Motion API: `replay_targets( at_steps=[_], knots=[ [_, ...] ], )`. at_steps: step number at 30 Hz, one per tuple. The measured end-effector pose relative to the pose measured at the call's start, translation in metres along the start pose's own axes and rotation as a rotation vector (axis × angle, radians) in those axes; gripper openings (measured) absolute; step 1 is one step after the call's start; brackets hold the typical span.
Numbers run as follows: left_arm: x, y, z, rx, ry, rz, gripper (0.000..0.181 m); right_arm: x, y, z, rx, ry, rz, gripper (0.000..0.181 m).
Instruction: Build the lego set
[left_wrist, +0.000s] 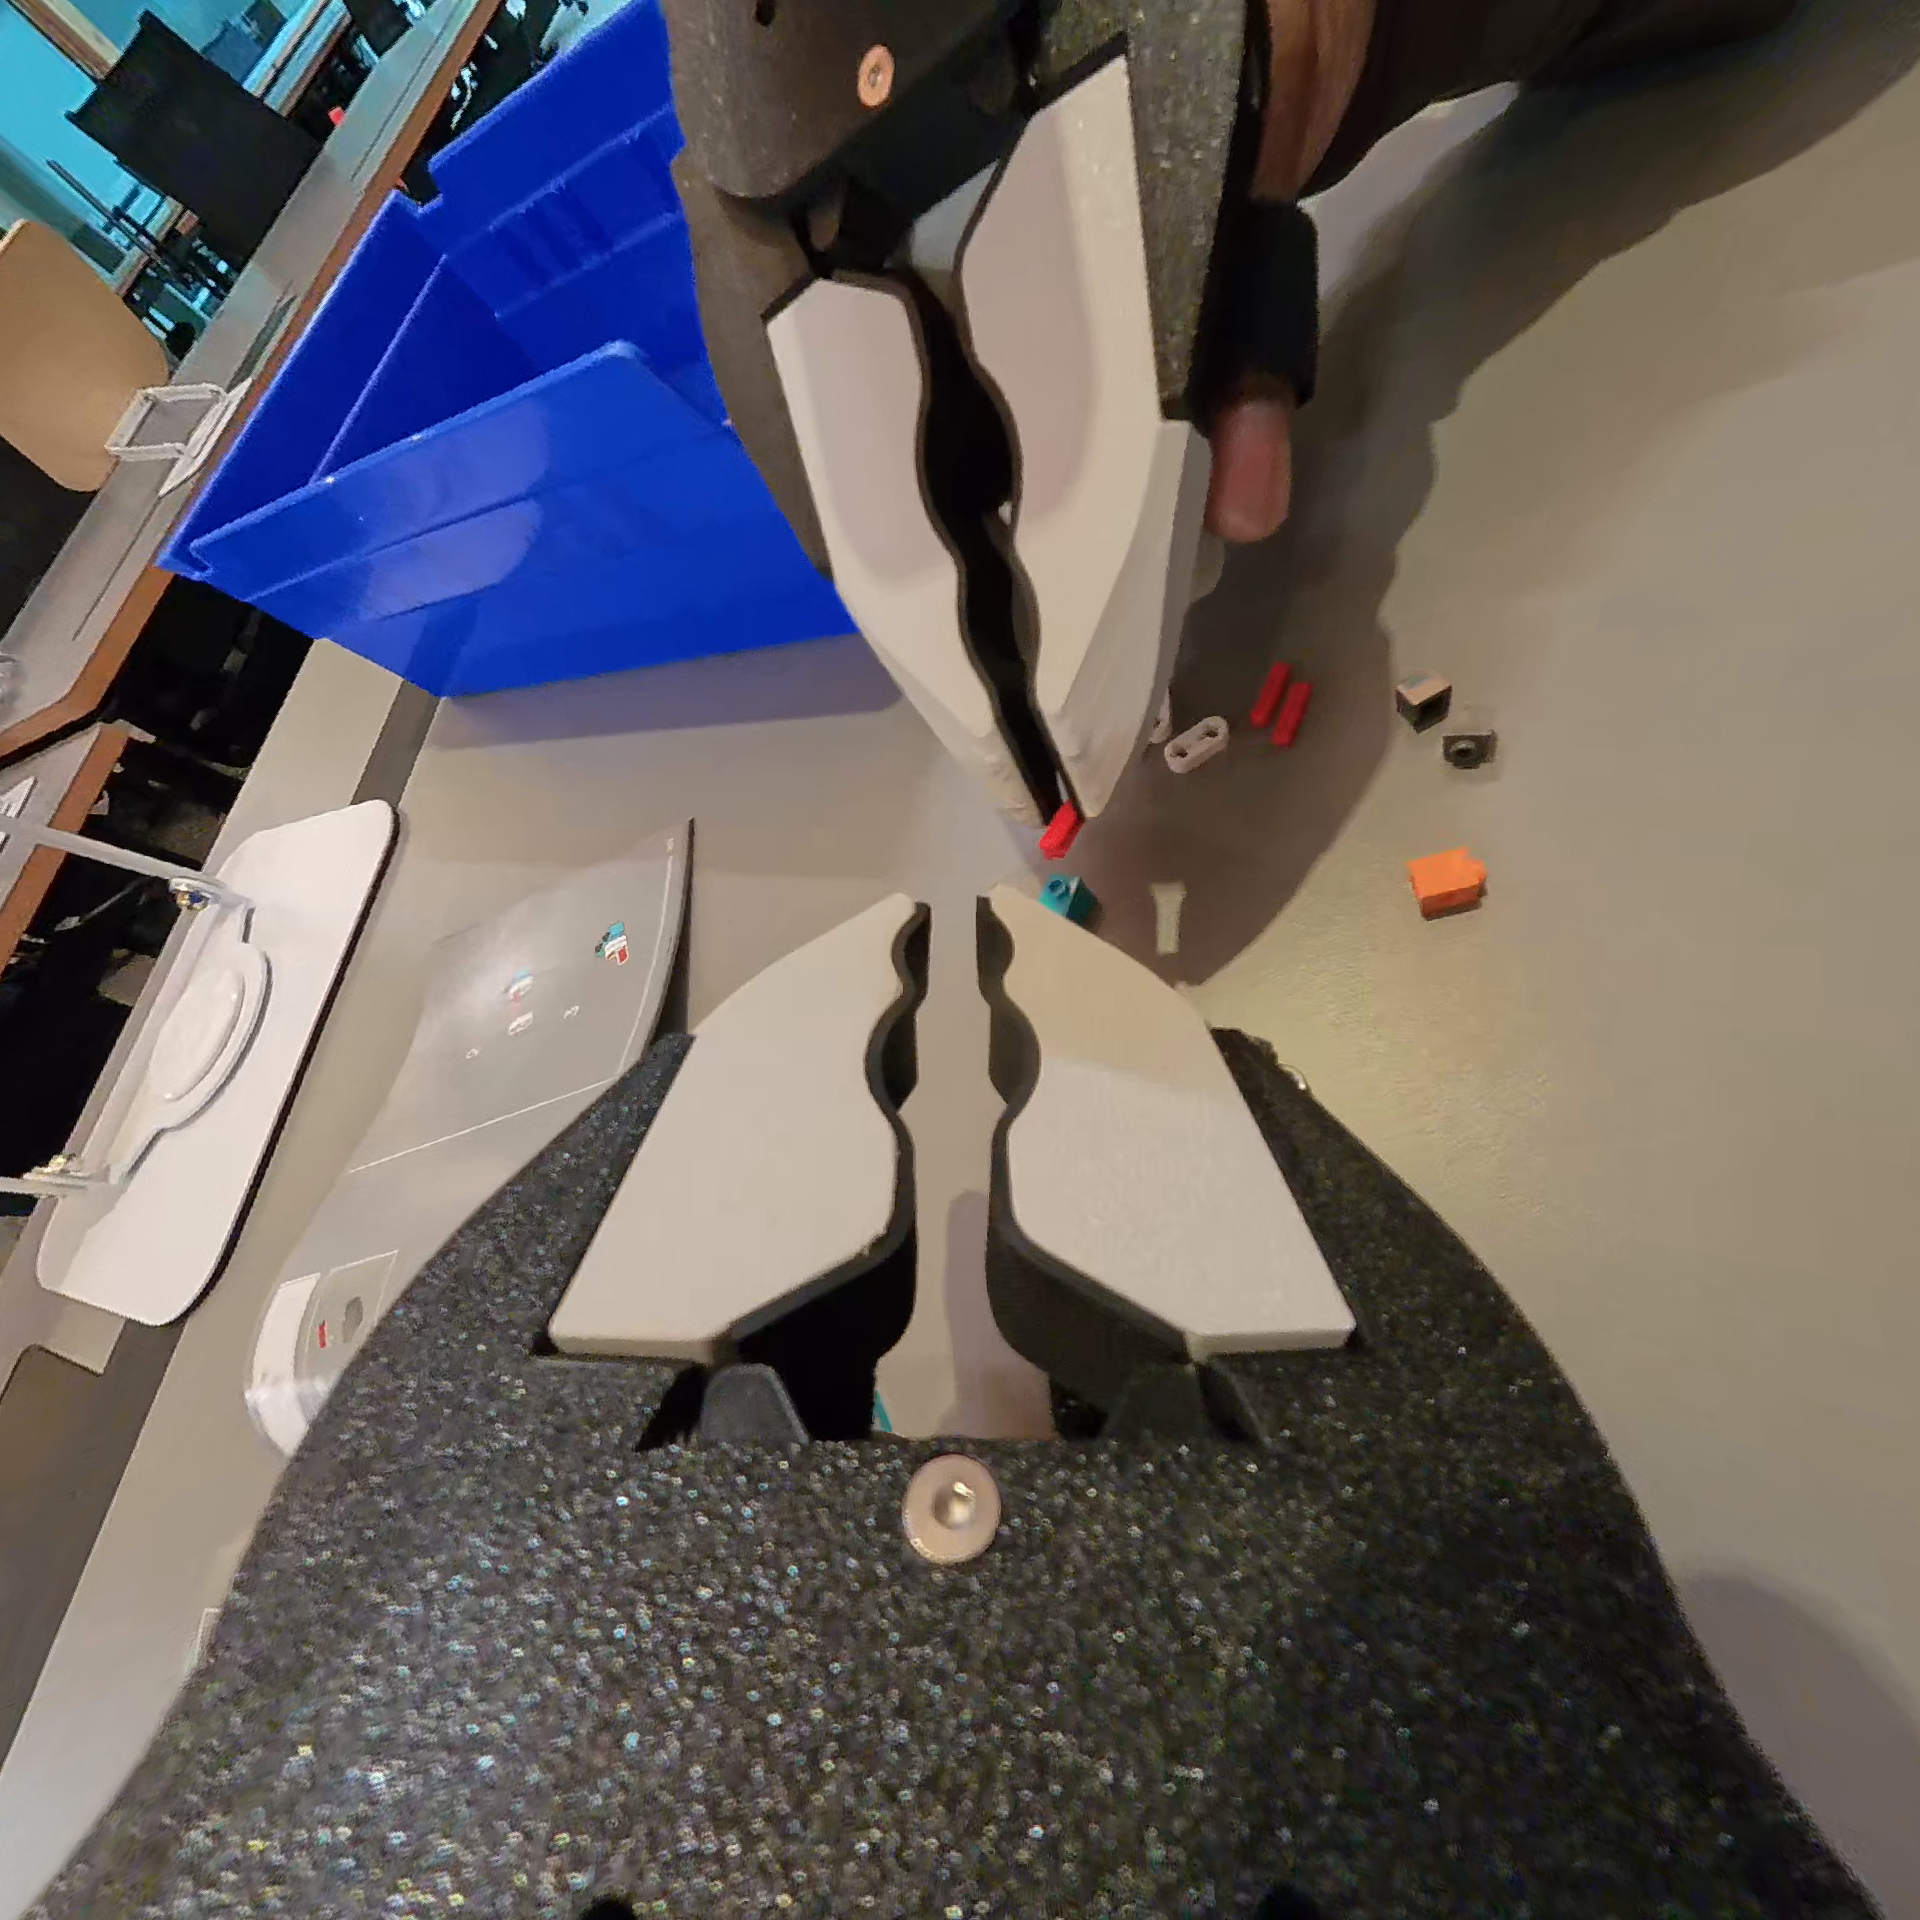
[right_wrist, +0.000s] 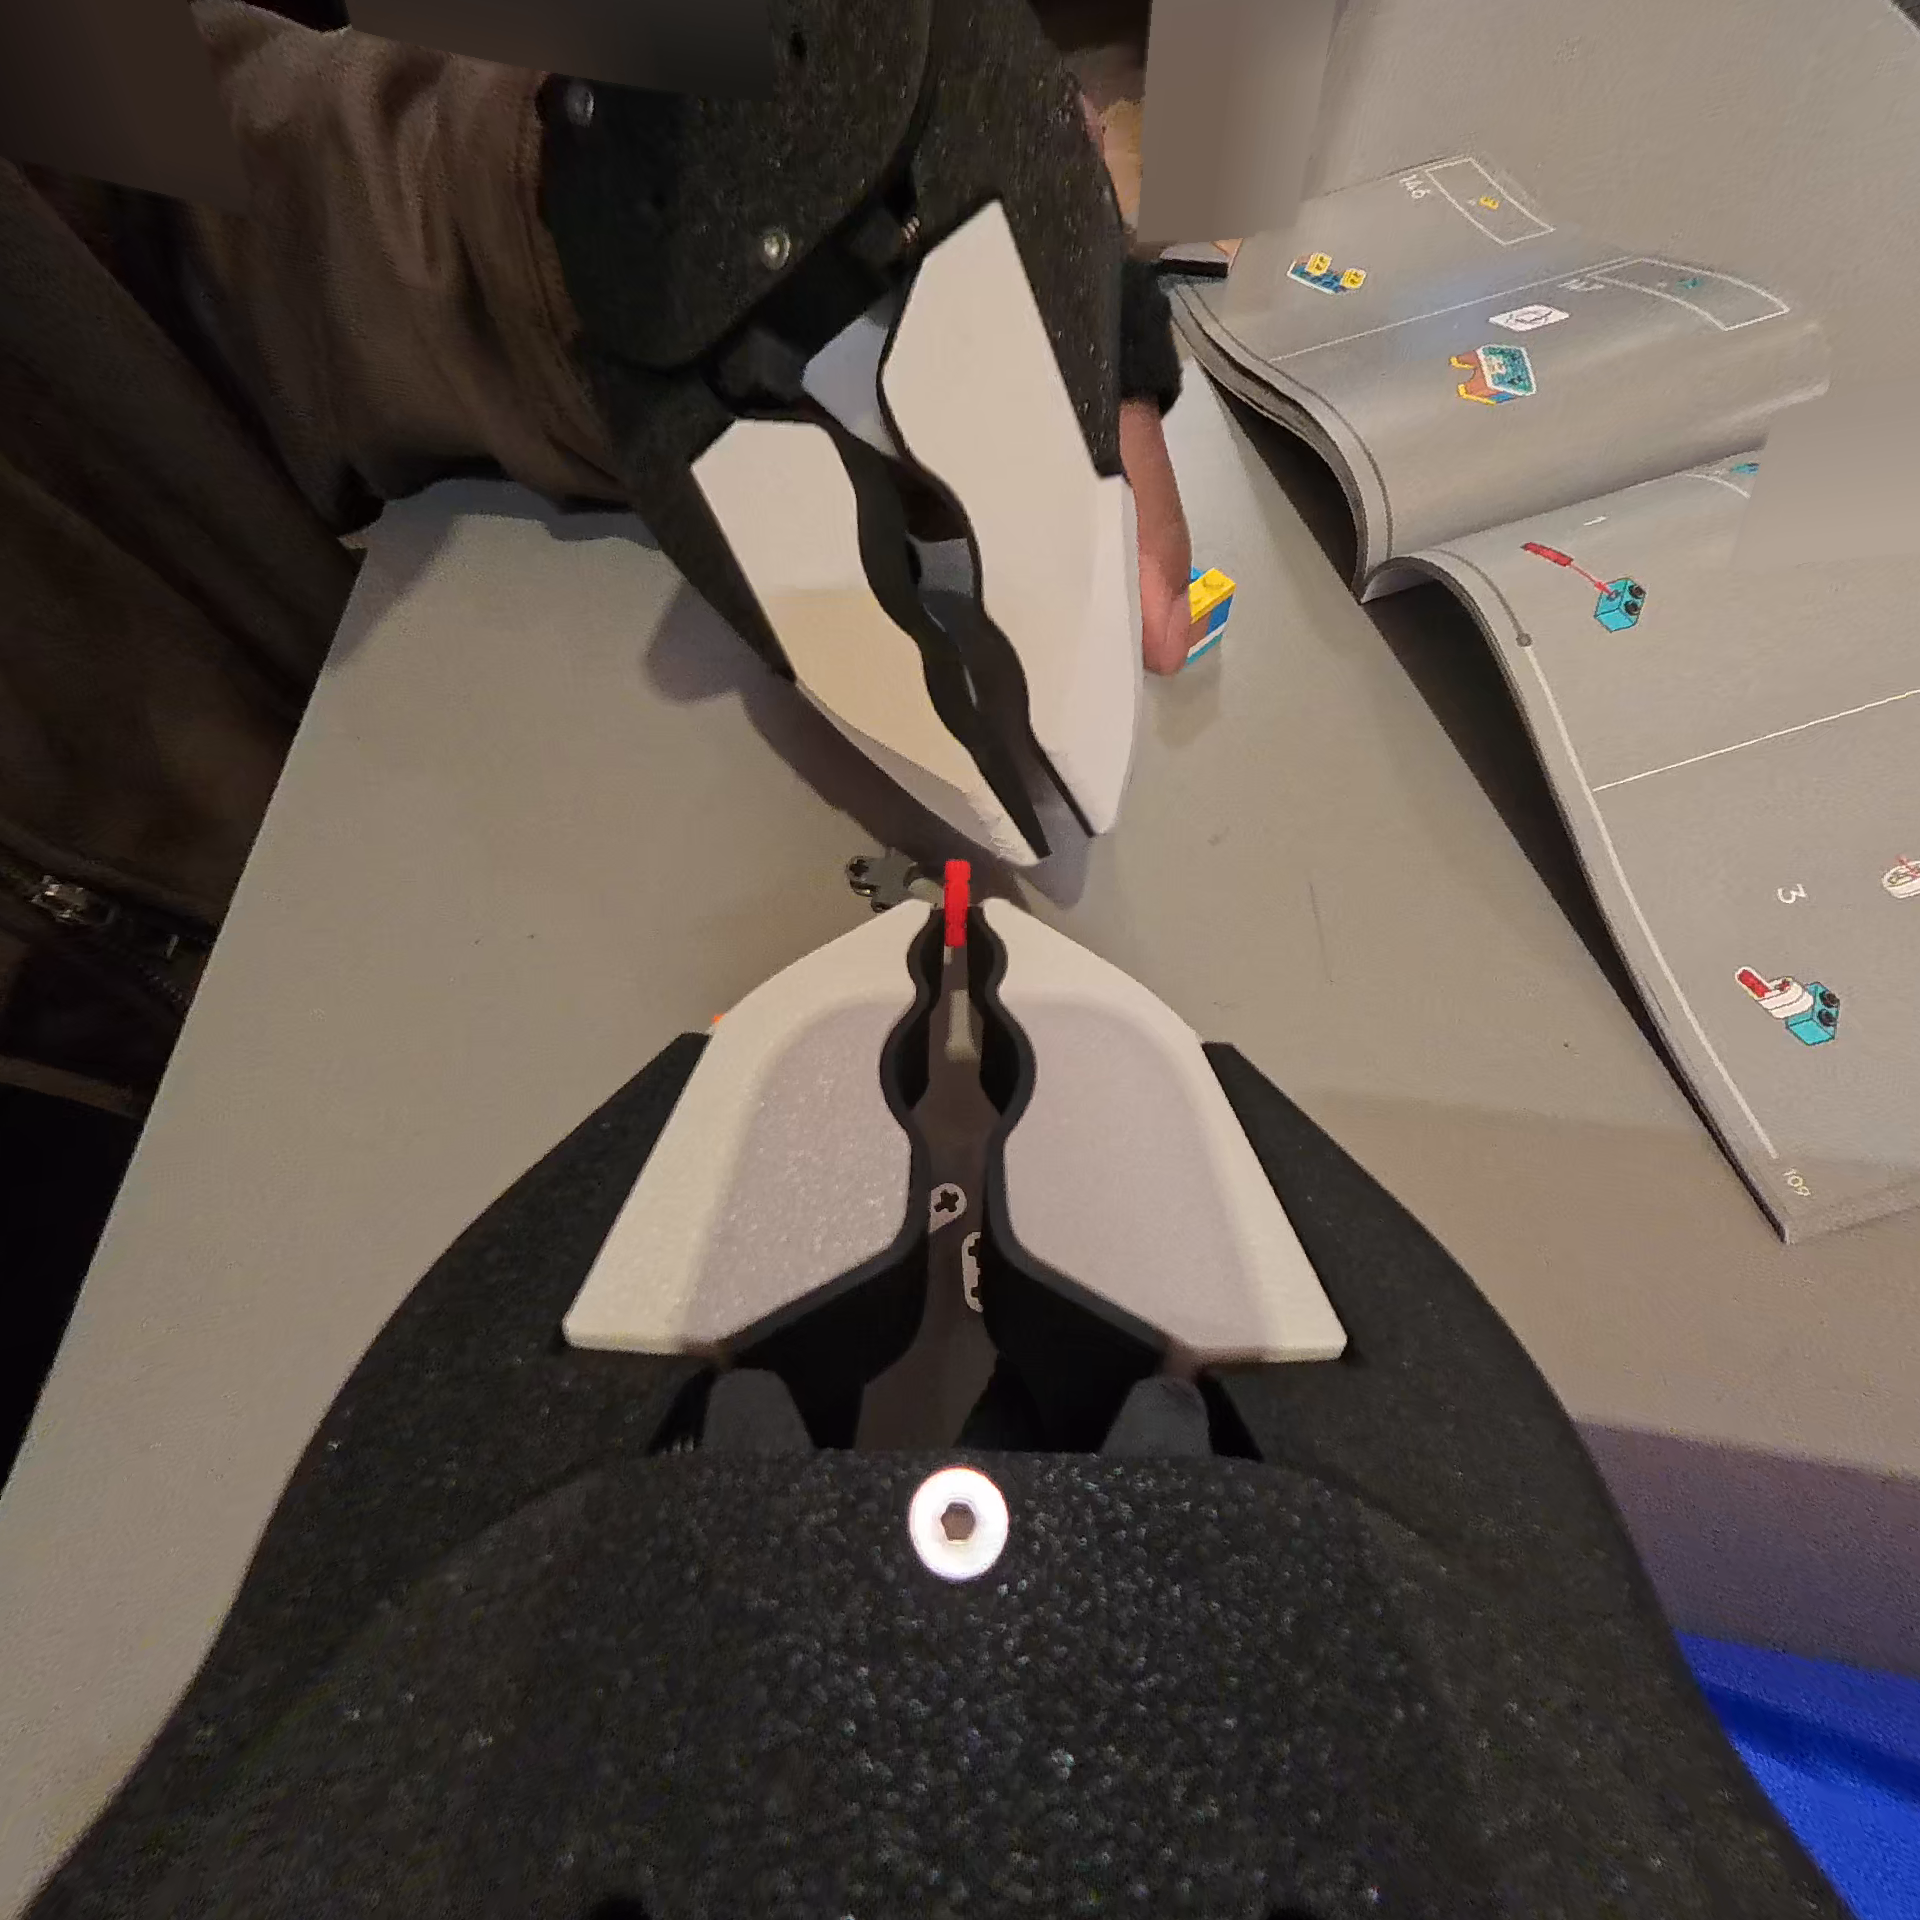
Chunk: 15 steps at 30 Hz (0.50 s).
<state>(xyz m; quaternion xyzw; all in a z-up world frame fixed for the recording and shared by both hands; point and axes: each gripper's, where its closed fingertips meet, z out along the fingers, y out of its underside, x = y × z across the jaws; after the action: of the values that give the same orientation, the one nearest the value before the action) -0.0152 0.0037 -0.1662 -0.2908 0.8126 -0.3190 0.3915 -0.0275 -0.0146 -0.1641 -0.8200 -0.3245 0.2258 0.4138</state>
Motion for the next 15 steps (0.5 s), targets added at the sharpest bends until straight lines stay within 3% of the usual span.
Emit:
replay_targets(
  at_steps=[10,15],
  knots=[
    [-0.008,0.004,0.001,-0.02,-0.036,-0.041,0.008,0.001,0.001,-0.001,0.002,0.005,0.001,0.004],
    [-0.026,0.006,0.001,-0.047,-0.141,-0.12,0.007,0.004,-0.001,-0.001,0.01,0.019,0.011,0.004]
  ],
)
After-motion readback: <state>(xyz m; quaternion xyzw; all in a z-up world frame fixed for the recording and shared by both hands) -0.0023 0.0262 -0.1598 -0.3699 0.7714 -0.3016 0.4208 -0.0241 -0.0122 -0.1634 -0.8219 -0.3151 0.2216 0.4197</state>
